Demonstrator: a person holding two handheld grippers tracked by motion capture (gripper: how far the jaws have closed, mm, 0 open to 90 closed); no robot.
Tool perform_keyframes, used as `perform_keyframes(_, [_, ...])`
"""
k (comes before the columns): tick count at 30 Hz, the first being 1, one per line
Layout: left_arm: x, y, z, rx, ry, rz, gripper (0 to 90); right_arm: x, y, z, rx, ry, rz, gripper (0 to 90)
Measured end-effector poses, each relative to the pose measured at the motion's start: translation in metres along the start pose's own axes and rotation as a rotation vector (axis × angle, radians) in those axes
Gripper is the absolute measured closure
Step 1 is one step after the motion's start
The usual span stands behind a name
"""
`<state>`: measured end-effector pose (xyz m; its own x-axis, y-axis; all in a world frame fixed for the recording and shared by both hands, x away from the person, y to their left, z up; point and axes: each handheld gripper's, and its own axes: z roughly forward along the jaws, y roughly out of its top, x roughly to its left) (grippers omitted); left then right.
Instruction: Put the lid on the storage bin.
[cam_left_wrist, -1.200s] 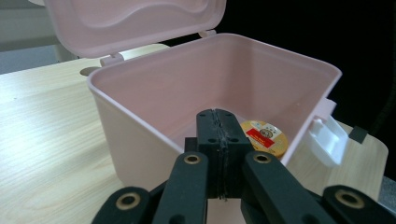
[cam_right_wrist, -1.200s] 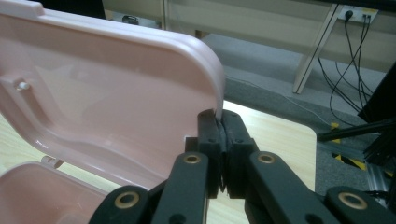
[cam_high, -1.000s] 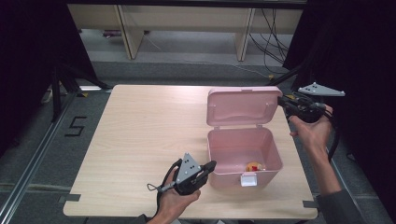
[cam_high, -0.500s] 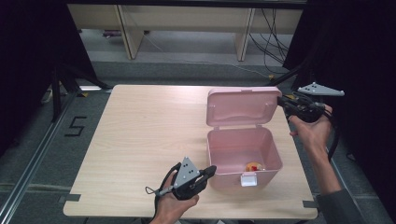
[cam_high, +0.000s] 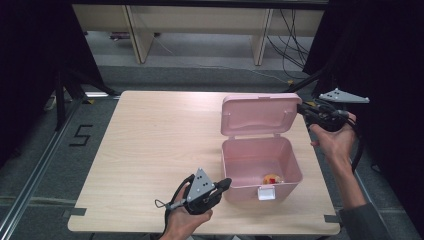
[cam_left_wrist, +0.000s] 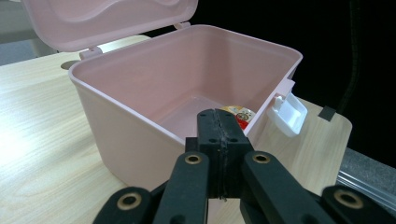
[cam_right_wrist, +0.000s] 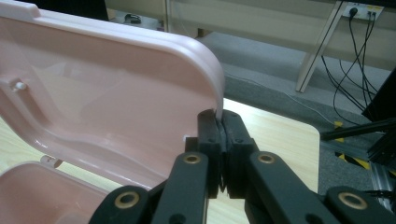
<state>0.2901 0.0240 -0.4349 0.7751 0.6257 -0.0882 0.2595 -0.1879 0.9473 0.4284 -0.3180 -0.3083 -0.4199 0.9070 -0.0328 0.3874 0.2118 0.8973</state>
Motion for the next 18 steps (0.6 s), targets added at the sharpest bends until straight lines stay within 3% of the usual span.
perform_keyframes(18, [-0.0014, -0.0026, -0.0001, -0.014, 0.015, 0.004, 89.6, 0.0022, -0.0016, -0.0055, -0.008, 0.0, 0.001, 88.5])
